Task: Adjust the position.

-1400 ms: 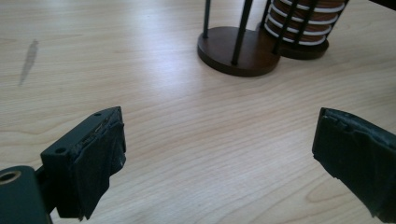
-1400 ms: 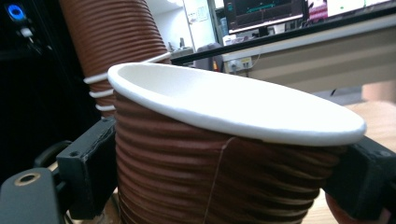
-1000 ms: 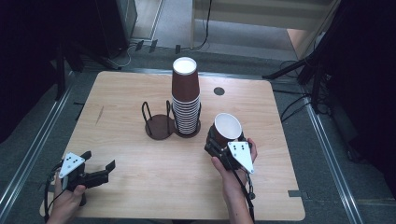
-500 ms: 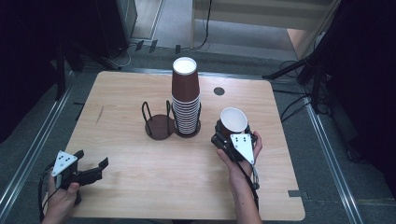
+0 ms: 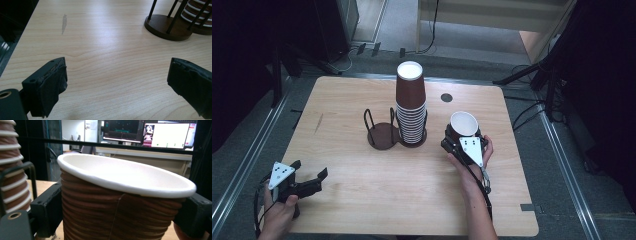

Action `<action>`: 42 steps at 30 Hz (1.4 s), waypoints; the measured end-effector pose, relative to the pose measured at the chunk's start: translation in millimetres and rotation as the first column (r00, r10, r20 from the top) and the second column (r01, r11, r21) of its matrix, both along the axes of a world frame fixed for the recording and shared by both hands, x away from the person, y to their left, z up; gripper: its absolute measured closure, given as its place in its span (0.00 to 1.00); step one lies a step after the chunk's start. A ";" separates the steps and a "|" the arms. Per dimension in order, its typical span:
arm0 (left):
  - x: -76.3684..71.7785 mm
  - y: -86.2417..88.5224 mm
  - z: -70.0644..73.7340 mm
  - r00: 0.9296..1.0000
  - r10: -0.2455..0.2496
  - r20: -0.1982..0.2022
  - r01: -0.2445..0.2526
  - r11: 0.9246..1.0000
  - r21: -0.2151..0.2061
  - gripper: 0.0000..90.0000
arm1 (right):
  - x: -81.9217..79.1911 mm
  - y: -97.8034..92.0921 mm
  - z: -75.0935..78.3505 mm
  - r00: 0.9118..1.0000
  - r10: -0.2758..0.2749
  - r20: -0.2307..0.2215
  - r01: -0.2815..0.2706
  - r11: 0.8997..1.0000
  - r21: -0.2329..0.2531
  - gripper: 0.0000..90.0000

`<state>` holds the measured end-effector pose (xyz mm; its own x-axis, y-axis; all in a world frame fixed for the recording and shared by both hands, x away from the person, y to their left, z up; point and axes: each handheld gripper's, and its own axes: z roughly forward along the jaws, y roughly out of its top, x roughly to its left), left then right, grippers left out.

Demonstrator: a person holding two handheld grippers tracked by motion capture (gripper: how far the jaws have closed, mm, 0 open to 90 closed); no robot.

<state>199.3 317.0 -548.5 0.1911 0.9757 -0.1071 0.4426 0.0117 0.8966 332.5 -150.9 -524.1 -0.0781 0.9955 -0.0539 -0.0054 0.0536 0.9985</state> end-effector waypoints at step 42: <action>0.2 -1.6 -0.6 1.000 -0.008 -0.005 0.008 1.000 -0.001 0.04 | 22.2 -16.1 -20.4 0.991 -0.067 -0.116 0.072 0.996 0.044 0.08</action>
<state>199.5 315.4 -549.1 0.1986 0.9740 -0.1092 0.4472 0.0090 0.8944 354.7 -167.0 -544.5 -0.0115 0.9999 -0.0007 0.1107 0.0020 0.9939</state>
